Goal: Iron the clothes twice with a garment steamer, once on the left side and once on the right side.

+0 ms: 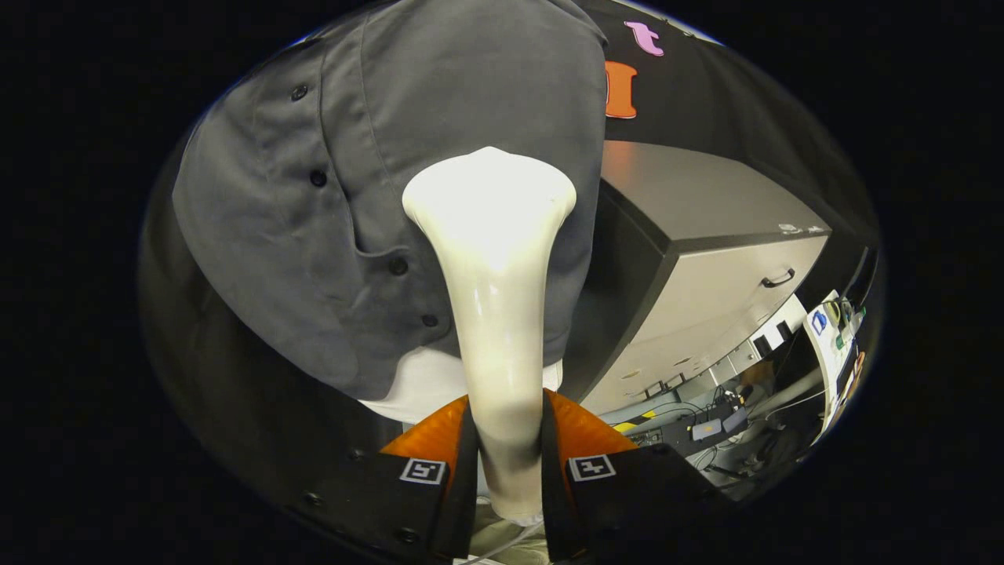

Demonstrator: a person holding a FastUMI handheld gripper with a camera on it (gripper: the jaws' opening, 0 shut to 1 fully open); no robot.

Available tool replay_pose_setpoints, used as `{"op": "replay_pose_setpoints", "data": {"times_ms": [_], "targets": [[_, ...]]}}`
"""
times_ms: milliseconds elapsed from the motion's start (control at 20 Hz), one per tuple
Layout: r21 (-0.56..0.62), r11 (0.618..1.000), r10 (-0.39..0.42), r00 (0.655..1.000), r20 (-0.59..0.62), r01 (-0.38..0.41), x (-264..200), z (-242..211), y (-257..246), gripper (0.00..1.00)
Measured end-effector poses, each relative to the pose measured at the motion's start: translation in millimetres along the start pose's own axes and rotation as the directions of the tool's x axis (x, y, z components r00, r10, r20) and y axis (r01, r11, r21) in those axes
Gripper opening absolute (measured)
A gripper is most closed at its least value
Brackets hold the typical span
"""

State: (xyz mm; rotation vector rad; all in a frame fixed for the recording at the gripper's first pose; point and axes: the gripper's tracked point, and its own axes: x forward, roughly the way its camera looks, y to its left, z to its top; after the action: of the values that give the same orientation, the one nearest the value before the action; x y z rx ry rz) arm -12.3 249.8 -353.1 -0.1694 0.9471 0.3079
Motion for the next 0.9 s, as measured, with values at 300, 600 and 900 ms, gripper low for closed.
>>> {"op": "replay_pose_setpoints", "data": {"times_ms": [300, 600, 900], "targets": [[0.031, 0.999, -0.015, 0.999, 0.052, 0.013, -23.8, 9.4, -4.1, 0.43], [0.059, 0.998, -0.044, 0.988, 0.150, 0.036, -65.9, 37.1, -5.4, 0.43], [0.085, 0.996, -0.058, 0.961, 0.269, 0.036, -113.2, 78.1, 10.7, 0.43]]}}
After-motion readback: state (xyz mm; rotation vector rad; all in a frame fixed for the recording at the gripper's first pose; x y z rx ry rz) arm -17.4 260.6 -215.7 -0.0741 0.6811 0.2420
